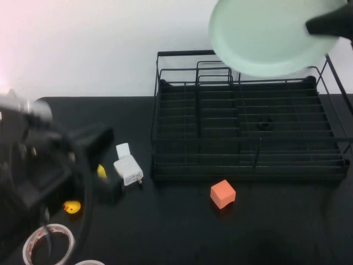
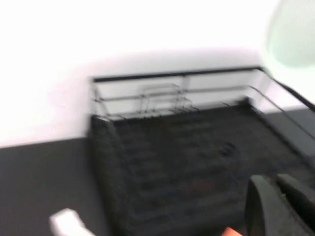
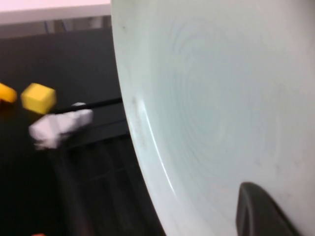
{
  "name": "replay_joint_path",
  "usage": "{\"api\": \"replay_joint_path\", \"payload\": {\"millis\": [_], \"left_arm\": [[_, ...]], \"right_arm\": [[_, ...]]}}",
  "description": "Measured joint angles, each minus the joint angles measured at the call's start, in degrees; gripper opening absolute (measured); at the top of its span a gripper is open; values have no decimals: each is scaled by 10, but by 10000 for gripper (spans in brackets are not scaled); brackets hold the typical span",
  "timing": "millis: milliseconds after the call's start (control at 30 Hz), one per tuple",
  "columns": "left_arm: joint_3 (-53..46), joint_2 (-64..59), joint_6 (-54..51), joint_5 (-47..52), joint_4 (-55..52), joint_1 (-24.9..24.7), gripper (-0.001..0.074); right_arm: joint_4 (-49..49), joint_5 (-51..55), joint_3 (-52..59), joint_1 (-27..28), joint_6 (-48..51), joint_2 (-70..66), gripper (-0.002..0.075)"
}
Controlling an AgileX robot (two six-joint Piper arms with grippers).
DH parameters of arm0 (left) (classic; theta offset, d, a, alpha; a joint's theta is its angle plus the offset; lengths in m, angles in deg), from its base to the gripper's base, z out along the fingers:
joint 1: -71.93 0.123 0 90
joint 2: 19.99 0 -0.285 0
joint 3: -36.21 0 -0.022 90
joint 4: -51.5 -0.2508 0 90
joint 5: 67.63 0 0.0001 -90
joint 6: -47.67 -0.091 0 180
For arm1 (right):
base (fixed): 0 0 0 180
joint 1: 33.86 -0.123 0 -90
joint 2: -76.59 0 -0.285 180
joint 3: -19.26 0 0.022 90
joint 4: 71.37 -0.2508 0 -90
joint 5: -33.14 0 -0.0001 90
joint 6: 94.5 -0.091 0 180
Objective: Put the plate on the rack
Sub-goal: Place the plate on the rack
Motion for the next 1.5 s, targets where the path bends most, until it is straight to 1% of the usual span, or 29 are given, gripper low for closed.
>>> {"api": "replay_joint_path", "payload": {"millis": [100, 267, 400, 567, 767, 1067, 1500], "left_arm": [[-31, 18, 3, 61, 1, 0, 2], [-64, 24, 66, 160, 1, 0, 0], [-90, 25, 95, 231, -2, 0, -1], [-115, 25, 121, 290, -9, 0, -1], [-125, 25, 152, 313, -11, 0, -1], [-126, 25, 159, 337, -12, 0, -1], [-126, 25, 160, 338, -13, 0, -1]], "right_arm": [[-1, 0, -69, 0, 12, -61, 122], [-25, 0, -175, -1, 41, -157, 122], [-26, 0, -232, -15, 84, -215, 122], [-16, 1, -277, -46, 93, -275, 122], [3, -24, -283, -74, 102, -313, 121], [12, -98, -284, -79, 111, -329, 121], [13, -95, -285, -79, 111, -355, 121]]}}
